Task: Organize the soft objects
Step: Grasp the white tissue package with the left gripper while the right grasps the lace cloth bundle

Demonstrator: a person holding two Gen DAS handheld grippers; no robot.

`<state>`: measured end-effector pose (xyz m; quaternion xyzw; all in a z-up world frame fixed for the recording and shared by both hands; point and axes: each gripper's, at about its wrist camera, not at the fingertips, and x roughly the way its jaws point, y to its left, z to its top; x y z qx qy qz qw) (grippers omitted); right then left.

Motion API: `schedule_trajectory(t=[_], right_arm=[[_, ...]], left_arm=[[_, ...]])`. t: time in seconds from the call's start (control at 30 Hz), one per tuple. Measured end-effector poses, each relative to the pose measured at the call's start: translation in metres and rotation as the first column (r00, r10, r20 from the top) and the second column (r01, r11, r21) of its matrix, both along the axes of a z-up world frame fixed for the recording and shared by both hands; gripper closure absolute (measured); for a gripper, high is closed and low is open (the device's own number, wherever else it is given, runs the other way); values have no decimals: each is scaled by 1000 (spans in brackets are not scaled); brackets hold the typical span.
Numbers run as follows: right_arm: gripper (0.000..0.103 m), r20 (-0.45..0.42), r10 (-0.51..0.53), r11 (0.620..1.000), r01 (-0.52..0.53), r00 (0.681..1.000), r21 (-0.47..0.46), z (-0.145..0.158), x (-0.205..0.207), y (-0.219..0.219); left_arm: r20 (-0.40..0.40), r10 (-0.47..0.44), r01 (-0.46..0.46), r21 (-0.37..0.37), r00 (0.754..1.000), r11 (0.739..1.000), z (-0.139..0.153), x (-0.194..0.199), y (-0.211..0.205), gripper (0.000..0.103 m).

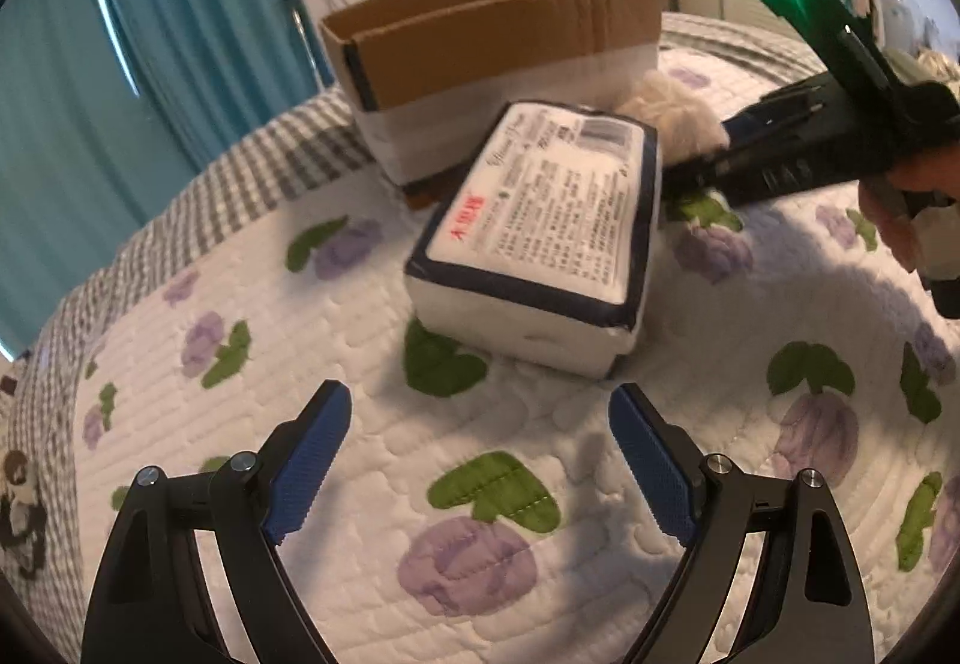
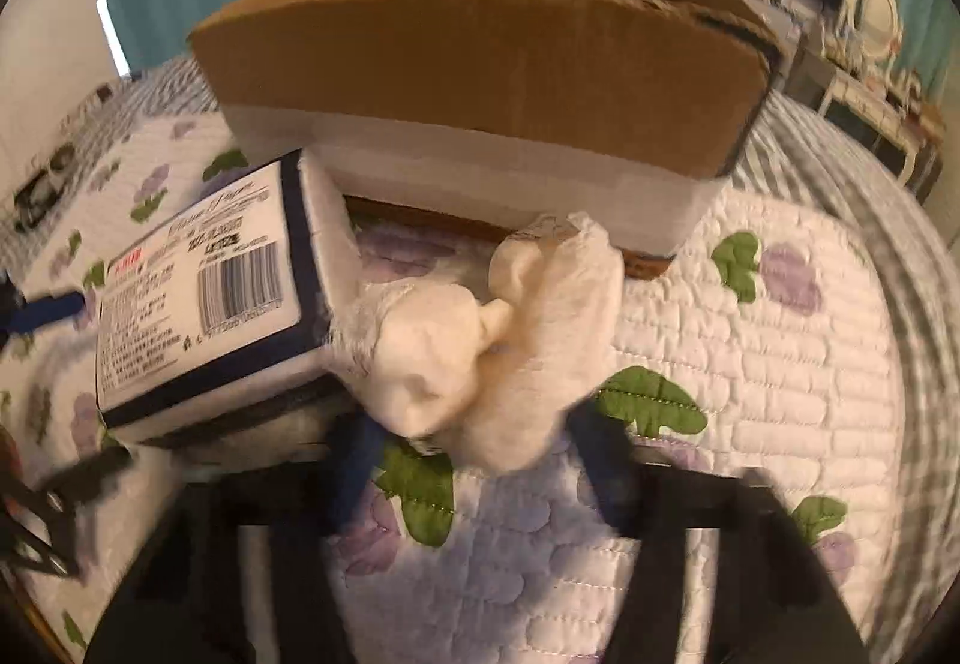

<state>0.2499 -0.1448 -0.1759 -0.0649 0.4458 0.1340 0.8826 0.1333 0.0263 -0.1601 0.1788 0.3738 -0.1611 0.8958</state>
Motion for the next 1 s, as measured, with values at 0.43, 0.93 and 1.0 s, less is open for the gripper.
schedule_trajectory(t=[0.43, 0.93, 1.0], right_arm=[[77, 55, -50, 996, 46, 997, 74, 18, -32, -21], [77, 37, -40, 996, 37, 999, 82, 11, -30, -16], [77, 37, -42, 996, 39, 998, 80, 10, -30, -15]], left_arm=[[47, -68, 71, -68, 997, 995, 10, 14, -14, 14], [67, -151, 154, -35, 986, 987, -8, 49, -17, 13], [65, -145, 147, -29, 987, 989, -9, 49, -19, 13]])
